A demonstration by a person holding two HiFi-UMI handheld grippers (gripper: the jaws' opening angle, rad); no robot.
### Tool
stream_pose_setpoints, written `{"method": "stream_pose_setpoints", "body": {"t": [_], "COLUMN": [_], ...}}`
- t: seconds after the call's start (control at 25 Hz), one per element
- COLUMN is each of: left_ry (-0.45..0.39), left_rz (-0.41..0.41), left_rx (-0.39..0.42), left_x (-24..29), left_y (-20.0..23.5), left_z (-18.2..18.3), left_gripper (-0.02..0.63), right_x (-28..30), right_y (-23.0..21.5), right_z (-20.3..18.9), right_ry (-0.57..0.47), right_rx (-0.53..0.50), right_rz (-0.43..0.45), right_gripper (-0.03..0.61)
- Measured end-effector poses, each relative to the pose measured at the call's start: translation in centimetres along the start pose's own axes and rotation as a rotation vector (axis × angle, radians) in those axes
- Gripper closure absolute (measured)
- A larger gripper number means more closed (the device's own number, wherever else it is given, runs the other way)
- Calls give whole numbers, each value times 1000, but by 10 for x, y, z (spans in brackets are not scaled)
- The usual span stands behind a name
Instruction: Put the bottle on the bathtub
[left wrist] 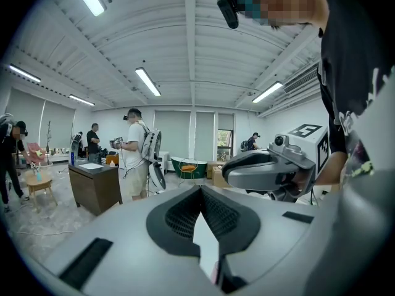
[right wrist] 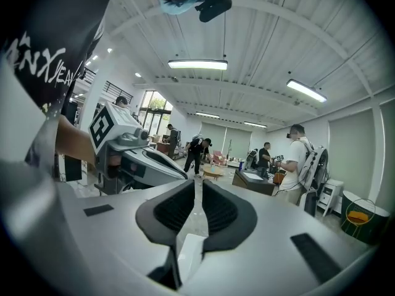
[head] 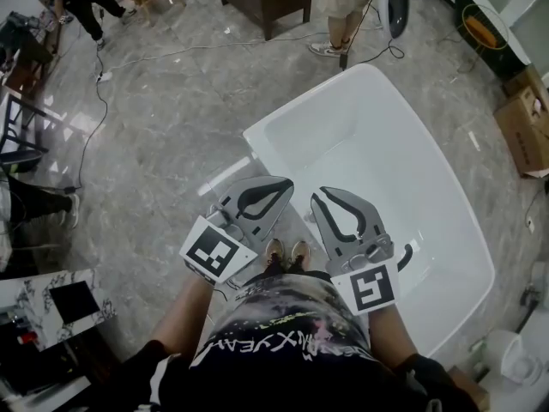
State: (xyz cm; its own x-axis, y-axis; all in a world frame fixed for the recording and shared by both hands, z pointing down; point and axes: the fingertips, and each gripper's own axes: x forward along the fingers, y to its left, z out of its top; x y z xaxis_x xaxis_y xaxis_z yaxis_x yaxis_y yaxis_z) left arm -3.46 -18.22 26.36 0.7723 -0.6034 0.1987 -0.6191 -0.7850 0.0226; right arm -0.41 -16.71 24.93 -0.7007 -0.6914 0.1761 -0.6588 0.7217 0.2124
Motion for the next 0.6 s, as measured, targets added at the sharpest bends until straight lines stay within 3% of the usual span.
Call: {"method": "stream_pose_setpoints", "body": {"t": [0.16, 0.6], "left_ry": [1, 1], "left_rz": [-1, 0], "left_rx": [-4, -3], "left_x": [0, -2], "left_y": [2, 6], "left_z": [-2, -1], "left_gripper": [600, 600], "right_x": [3, 7], "right_y": [0, 0], "right_z": [-1, 3], "right_ry": [-6, -19], "right_rx": [14, 50], "right_rz": [-2, -12], "right_gripper": [575, 577]}}
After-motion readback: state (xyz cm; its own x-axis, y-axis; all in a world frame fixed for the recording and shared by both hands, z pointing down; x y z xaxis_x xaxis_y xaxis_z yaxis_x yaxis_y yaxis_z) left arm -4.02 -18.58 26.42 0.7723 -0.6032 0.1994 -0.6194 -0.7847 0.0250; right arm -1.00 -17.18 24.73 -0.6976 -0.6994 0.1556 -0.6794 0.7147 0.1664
